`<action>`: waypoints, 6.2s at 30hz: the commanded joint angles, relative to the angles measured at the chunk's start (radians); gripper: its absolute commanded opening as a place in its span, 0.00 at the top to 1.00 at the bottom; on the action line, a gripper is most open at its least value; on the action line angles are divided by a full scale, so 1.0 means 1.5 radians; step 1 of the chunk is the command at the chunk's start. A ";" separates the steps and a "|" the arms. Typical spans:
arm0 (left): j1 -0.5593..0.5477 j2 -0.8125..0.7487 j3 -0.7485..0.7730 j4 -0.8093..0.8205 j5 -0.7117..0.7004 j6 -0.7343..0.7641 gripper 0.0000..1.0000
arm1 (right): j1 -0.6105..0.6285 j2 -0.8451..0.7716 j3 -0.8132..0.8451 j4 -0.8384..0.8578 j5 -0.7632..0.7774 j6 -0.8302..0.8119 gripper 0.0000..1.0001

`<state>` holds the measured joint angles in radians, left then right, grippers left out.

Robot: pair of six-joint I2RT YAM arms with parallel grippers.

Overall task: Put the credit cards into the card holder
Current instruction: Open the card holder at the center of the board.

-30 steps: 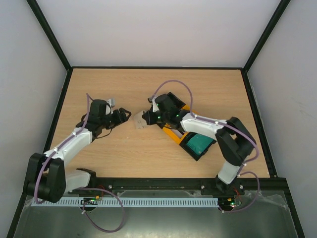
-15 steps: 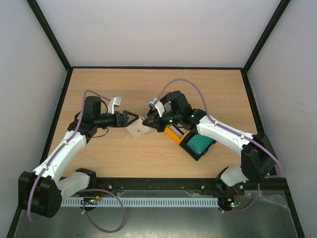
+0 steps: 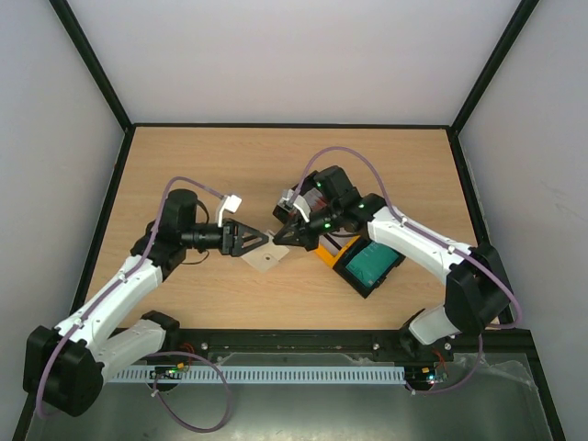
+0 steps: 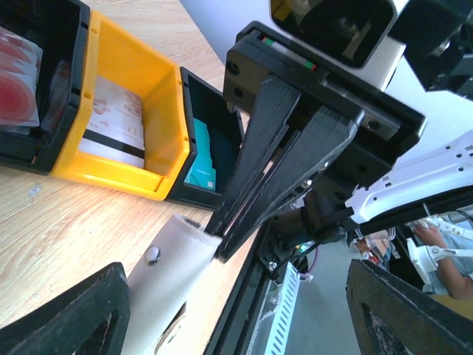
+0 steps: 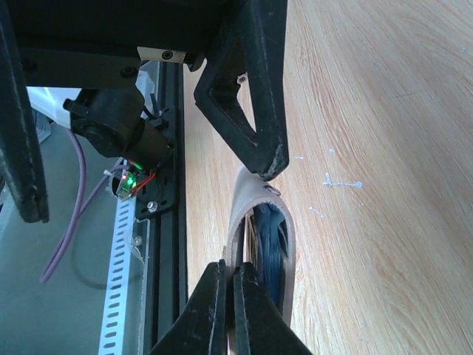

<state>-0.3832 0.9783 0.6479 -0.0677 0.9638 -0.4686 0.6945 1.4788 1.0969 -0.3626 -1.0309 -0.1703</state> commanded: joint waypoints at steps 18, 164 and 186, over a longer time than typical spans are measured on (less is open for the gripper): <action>-0.022 0.084 0.089 -0.123 0.069 0.155 0.33 | -0.045 -0.067 0.010 -0.042 -0.118 -0.073 0.98; -0.030 0.088 0.106 -0.045 -0.354 -0.132 0.97 | 0.093 0.033 0.019 0.139 0.561 0.558 0.45; -0.030 0.083 0.040 -0.080 -0.452 -0.181 0.46 | 0.085 0.054 -0.011 0.133 0.514 0.567 0.98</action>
<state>-0.4271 1.1110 0.7708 -0.1478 0.3649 -0.6983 0.8261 1.5711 1.1011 -0.1661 -0.2325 0.6960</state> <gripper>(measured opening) 0.439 0.023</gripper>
